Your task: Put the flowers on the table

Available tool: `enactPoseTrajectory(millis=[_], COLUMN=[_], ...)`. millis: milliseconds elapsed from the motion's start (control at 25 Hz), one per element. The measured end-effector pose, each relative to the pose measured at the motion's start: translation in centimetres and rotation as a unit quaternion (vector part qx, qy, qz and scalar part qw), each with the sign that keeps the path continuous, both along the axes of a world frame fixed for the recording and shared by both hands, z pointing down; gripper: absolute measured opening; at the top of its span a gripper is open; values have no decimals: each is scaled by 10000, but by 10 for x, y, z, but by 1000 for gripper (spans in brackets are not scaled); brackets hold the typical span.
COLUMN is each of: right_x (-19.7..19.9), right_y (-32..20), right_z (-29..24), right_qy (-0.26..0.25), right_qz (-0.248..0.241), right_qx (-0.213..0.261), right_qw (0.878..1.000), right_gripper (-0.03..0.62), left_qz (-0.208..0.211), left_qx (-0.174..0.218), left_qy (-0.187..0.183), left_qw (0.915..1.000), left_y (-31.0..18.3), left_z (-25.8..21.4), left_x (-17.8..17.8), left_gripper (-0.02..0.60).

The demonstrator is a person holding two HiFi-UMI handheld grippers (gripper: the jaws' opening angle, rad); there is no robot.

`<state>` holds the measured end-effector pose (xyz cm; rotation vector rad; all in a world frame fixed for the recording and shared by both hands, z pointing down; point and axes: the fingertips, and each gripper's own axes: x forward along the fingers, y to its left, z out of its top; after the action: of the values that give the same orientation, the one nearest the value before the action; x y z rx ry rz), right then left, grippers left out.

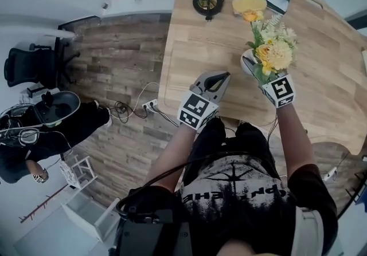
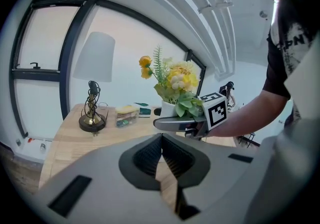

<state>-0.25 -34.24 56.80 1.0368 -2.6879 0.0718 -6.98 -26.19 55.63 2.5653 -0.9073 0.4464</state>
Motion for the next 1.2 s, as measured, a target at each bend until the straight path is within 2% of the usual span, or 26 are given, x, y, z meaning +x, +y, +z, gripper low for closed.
enactPoseTrajectory(millis=[400, 880, 1200], right_x=[-1, -1, 7], right_y=[0, 2, 4], right_z=[0, 0, 1], right_qy=[-145, -370, -490], right_qz=[-3, -119, -123], right_qx=[83, -117, -233], right_qw=[9999, 9992, 9985], right_gripper=[259, 264, 293], left_qz=[99, 5, -4], left_qx=[-13, 31, 32], left_qy=[39, 30, 17], left_qw=[9999, 10000, 10000], left_y=[9, 15, 16], left_z=[2, -2, -3], left_x=[8, 8, 11], left_gripper=[14, 14, 14])
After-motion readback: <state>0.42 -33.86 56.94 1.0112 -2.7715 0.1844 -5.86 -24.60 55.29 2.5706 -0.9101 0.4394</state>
